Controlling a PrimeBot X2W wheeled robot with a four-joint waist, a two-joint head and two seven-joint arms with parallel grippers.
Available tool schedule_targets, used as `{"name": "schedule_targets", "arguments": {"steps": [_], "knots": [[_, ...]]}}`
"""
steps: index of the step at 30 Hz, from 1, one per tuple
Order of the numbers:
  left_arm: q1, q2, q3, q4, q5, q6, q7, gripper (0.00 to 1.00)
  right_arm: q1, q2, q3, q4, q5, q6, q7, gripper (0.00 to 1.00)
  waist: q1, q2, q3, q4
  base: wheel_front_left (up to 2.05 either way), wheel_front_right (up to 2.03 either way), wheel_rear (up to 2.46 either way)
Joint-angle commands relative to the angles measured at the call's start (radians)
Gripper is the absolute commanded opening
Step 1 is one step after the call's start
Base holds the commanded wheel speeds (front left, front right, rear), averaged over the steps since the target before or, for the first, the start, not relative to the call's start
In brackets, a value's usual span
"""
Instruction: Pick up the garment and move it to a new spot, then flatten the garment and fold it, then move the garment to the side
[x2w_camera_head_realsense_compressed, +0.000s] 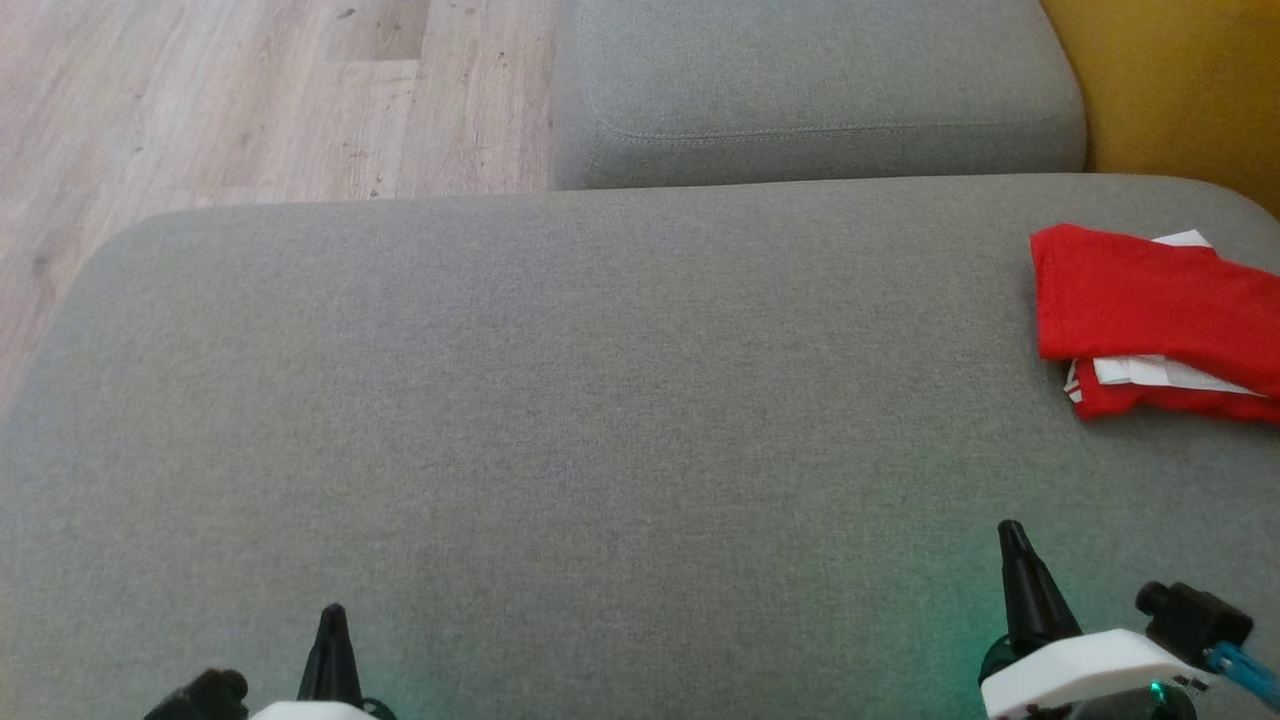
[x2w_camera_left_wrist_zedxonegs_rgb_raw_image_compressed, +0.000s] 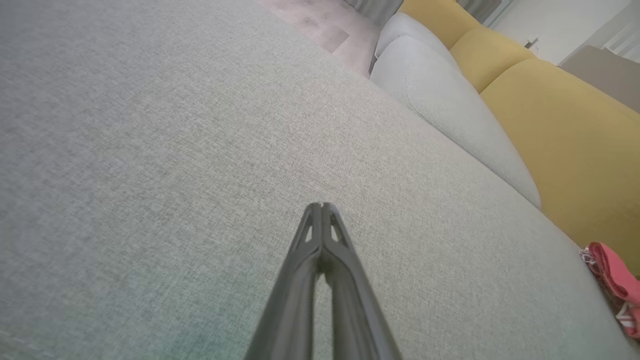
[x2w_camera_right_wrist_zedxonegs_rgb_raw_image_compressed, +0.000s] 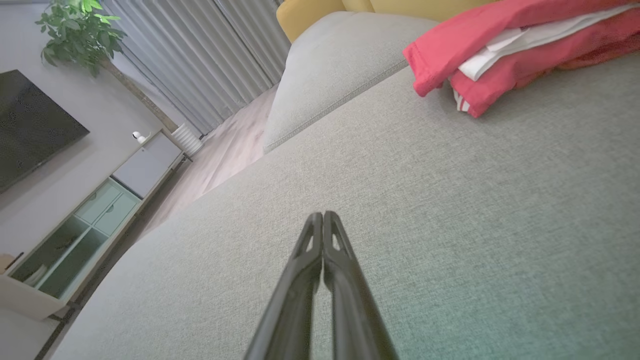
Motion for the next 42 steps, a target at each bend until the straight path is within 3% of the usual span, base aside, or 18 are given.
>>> {"name": "schedule_targets", "arguments": {"steps": [1, 42], "knots": [[-0.057, 0.000, 0.029, -0.033, -0.021, -0.009, 0.007, 0.00, -0.056, -0.017, -0.002, -0.033, 0.030, 0.001, 0.004, 0.00, -0.0001, 0.0000, 0.001, -0.001, 0.00, 0.00, 0.00], [-0.125, -0.047, 0.181, -0.044, -0.355, -0.101, 0.105, 0.00, -0.125, -0.024, -0.059, -0.037, 0.487, 0.002, 0.073, 0.00, -0.0001, 0.0000, 0.020, -0.019, 0.00, 0.00, 0.00]]}}
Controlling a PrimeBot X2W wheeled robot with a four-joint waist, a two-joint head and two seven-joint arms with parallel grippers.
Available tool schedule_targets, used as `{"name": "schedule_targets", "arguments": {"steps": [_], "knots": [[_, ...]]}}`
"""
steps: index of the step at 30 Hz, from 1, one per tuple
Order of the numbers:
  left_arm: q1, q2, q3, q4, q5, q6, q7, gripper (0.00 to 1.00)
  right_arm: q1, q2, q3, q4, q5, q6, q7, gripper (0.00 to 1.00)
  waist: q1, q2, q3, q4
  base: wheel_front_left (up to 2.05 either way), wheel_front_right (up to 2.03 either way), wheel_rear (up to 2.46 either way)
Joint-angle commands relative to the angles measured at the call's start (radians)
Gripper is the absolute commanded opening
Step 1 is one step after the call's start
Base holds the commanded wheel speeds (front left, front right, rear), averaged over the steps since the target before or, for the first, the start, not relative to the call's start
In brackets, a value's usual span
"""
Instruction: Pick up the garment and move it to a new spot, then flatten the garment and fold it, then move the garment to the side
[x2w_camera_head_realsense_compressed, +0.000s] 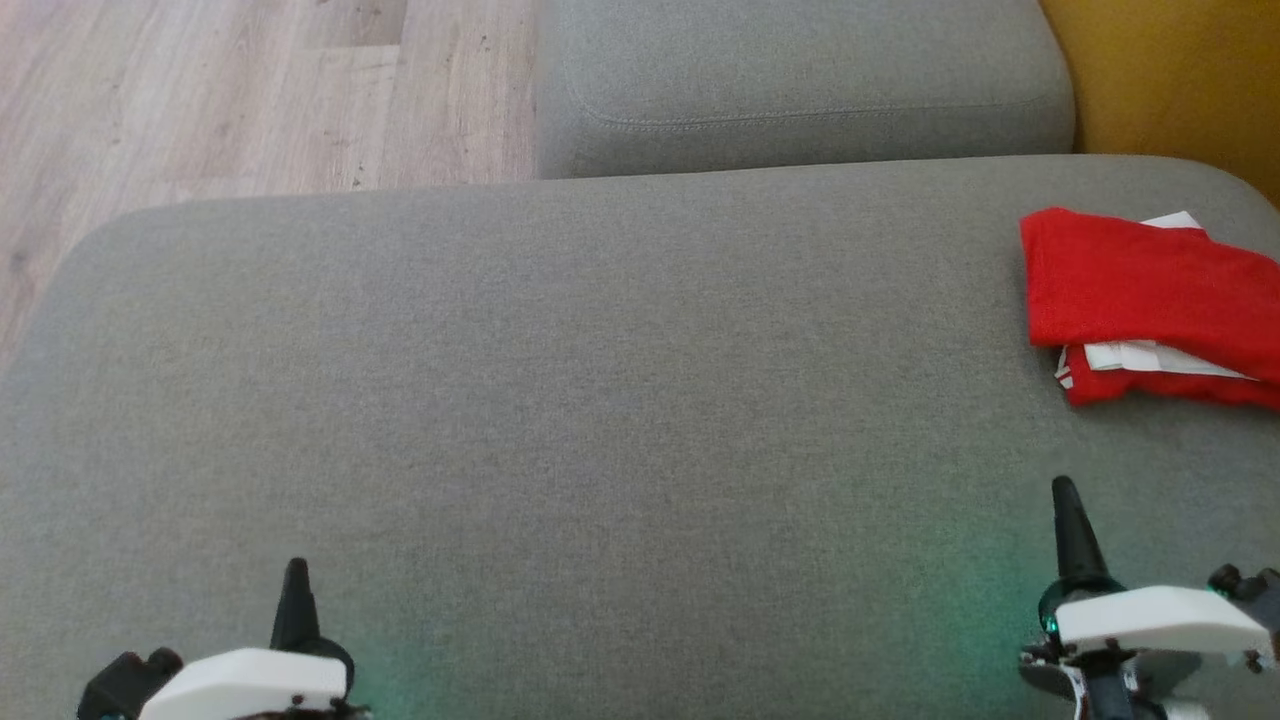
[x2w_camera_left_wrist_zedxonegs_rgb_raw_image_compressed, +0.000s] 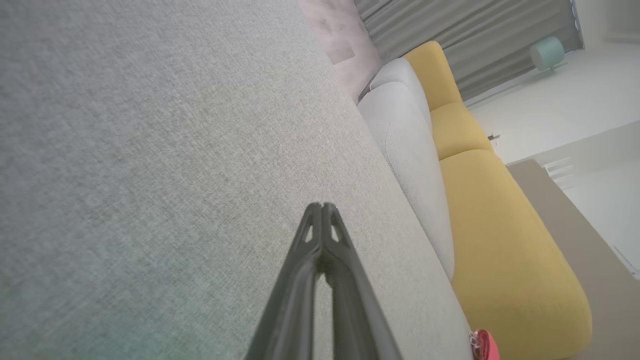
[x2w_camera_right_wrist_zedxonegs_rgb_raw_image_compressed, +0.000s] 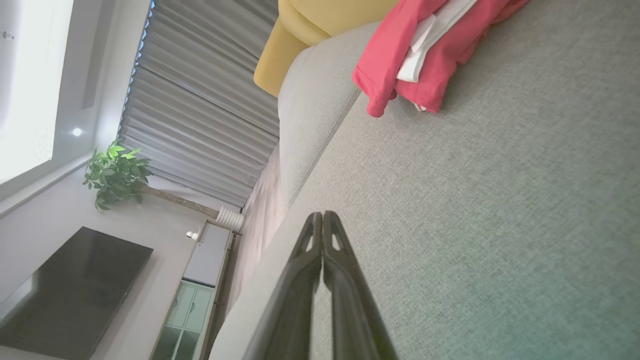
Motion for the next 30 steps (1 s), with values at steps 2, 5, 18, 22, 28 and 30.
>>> {"name": "schedule_targets", "arguments": {"steps": [2, 5, 18, 22, 28, 30], "knots": [[-0.065, -0.001, 0.044, -0.033, -0.031, -0.013, 0.009, 0.00, -0.062, -0.020, 0.003, -0.036, 0.044, 0.002, 0.008, 0.00, -0.0001, 0.0000, 0.001, -0.001, 0.00, 0.00, 0.00], [-0.070, -0.005, 0.056, -0.034, -0.056, -0.020, 0.016, 0.00, -0.068, -0.021, -0.002, -0.036, 0.078, 0.002, 0.013, 0.00, -0.0001, 0.0000, 0.003, -0.003, 0.00, 0.00, 0.00], [-0.093, -0.021, 0.106, -0.037, -0.164, -0.050, 0.049, 0.00, -0.090, -0.021, -0.023, -0.037, 0.225, 0.003, 0.038, 0.00, -0.0001, 0.0000, 0.009, -0.009, 0.00, 0.00, 0.00], [-0.098, -0.024, 0.117, -0.038, -0.189, -0.057, 0.056, 0.00, -0.096, -0.021, -0.028, -0.037, 0.258, 0.003, 0.044, 0.00, -0.0001, 0.0000, 0.010, -0.010, 0.00, 0.00, 0.00], [-0.108, -0.032, 0.140, -0.039, -0.239, -0.071, 0.071, 0.00, -0.106, -0.021, -0.038, -0.038, 0.326, 0.003, 0.056, 0.00, -0.0001, 0.0000, 0.013, -0.013, 0.00, 0.00, 0.00], [-0.112, -0.034, 0.148, -0.040, -0.256, -0.076, 0.076, 0.00, -0.110, -0.021, -0.041, -0.038, 0.348, 0.003, 0.060, 0.00, -0.0001, 0.0000, 0.014, -0.014, 0.00, 0.00, 0.00]]}}
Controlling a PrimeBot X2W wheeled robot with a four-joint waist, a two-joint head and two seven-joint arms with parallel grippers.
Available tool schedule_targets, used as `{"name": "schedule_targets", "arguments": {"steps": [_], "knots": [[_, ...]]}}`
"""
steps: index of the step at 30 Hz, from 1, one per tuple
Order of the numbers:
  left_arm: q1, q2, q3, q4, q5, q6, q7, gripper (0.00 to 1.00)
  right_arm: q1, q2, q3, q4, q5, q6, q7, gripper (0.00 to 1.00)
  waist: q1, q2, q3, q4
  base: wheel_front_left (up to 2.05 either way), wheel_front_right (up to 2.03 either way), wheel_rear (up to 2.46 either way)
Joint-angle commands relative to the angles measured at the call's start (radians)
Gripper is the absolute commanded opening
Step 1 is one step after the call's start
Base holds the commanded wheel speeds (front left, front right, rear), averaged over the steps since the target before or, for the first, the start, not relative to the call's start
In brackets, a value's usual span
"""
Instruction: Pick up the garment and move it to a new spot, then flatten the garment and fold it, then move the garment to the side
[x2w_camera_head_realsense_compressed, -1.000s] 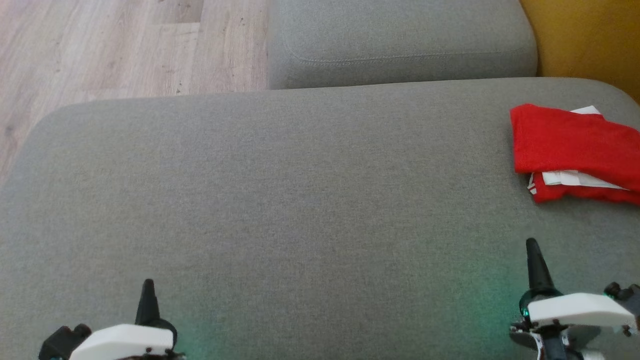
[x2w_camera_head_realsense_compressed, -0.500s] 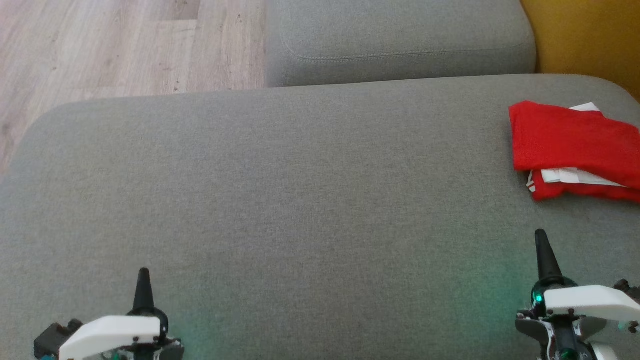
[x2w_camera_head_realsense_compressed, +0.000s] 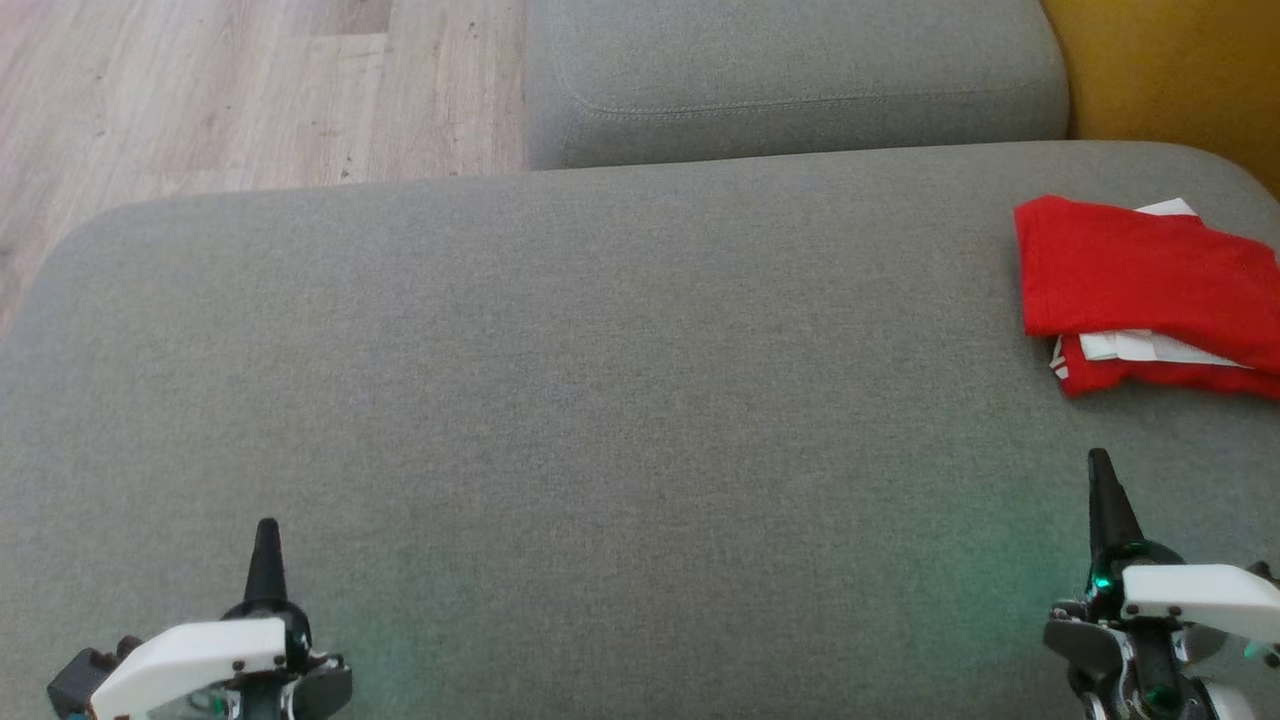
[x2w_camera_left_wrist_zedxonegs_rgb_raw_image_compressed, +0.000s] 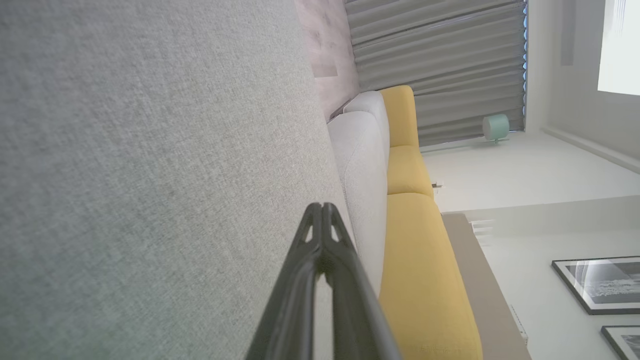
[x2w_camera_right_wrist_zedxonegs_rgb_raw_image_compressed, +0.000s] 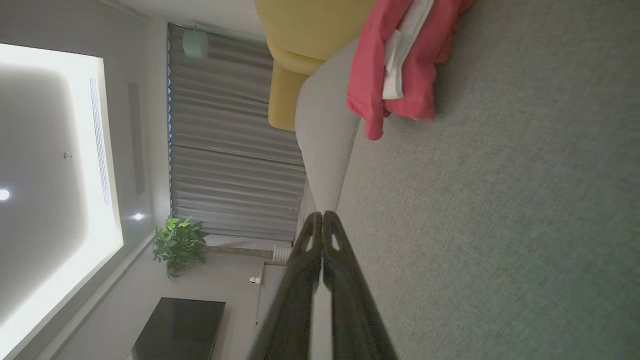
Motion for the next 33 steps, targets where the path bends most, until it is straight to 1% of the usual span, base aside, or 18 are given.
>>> {"name": "schedule_targets", "arguments": {"steps": [1, 18, 33], "knots": [[-0.058, -0.001, 0.042, -0.035, -0.025, -0.013, 0.008, 0.00, -0.061, -0.020, 0.013, -0.037, 0.035, 0.003, 0.009, 0.00, 0.0000, 0.0000, 0.001, -0.001, 0.00, 0.00, 0.00], [-0.088, -0.021, 0.108, -0.039, -0.166, -0.053, 0.050, 0.00, -0.091, -0.019, -0.017, -0.039, 0.225, 0.004, 0.042, 0.00, 0.0000, 0.0000, 0.009, -0.009, 0.00, 0.00, 0.00], [-0.088, -0.022, 0.110, -0.039, -0.169, -0.053, 0.051, 0.00, -0.092, -0.016, -0.023, -0.038, 0.225, 0.004, 0.047, 0.00, 0.0000, 0.0000, 0.009, -0.009, 0.00, 0.00, 0.00]]}}
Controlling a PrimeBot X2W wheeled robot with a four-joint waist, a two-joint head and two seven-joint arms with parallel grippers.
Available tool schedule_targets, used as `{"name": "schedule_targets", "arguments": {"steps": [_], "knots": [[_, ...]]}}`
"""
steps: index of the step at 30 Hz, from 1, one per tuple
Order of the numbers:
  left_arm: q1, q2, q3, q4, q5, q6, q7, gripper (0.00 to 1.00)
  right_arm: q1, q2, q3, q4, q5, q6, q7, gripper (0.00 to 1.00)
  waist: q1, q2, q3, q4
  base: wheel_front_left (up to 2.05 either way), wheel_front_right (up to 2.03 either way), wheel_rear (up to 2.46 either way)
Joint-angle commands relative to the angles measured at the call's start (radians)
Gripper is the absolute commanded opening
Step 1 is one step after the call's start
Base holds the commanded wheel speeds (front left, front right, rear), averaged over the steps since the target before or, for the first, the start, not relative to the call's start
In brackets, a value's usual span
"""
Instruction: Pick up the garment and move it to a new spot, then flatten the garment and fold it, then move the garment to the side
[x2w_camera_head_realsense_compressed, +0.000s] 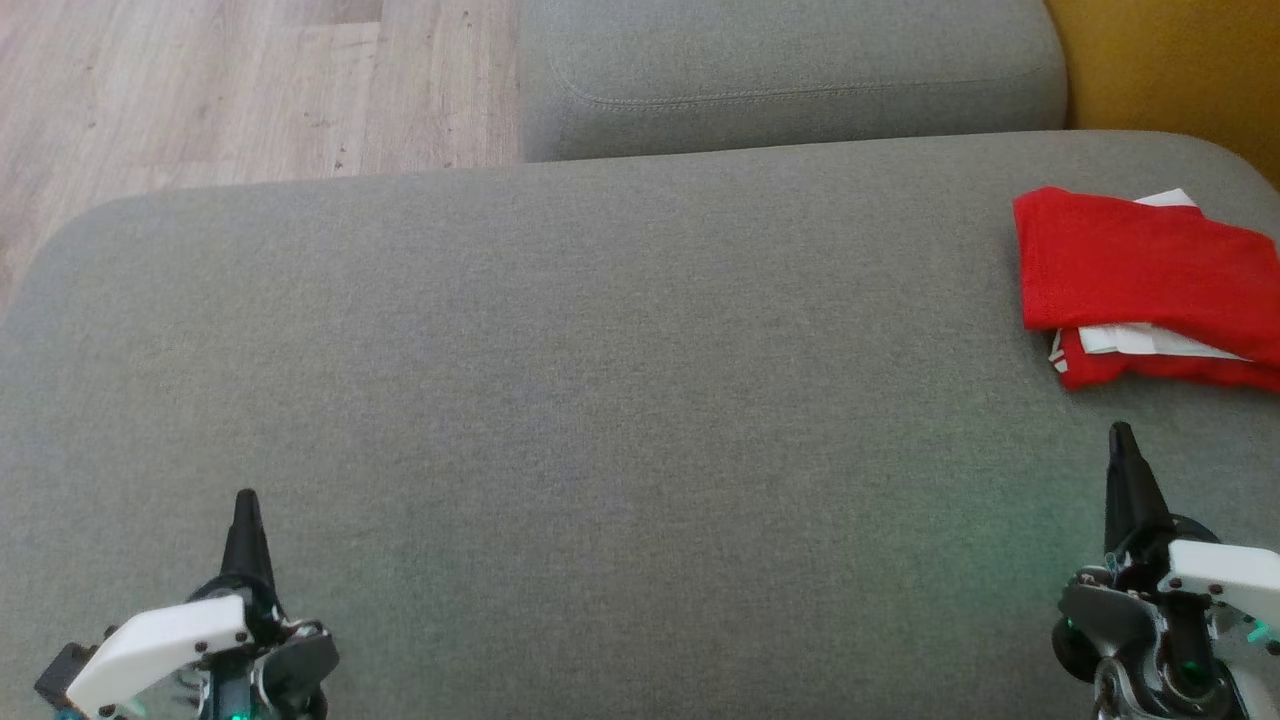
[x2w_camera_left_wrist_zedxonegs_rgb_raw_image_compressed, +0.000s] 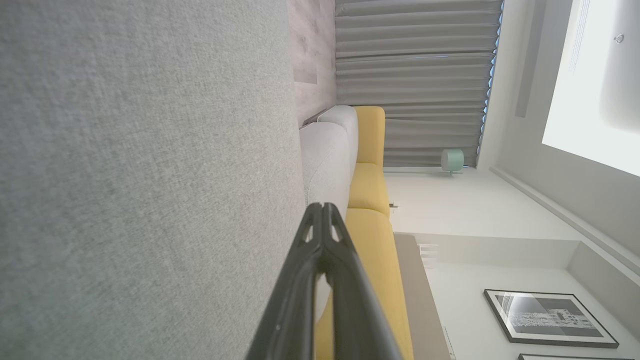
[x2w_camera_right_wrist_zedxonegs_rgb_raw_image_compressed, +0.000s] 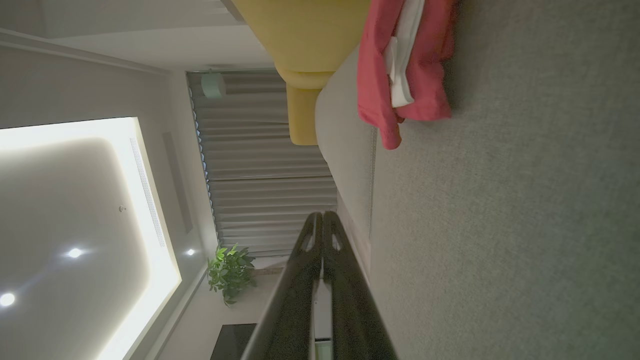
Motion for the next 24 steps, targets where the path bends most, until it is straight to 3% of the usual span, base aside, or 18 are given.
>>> {"name": "schedule_targets", "arguments": {"steps": [1, 24], "knots": [[-0.048, 0.004, 0.040, -0.036, -0.006, -0.007, 0.006, 0.00, -0.051, -0.016, 0.018, -0.038, 0.002, 0.004, 0.005, 0.00, 0.0000, 0.0000, 0.000, 0.000, 0.00, 0.00, 0.00], [-0.048, 0.004, 0.041, -0.036, -0.005, -0.007, 0.007, 0.00, -0.052, -0.011, 0.011, -0.038, -0.004, 0.004, 0.011, 0.00, 0.0000, 0.0000, 0.000, 0.000, 0.00, 0.00, 0.00]]}}
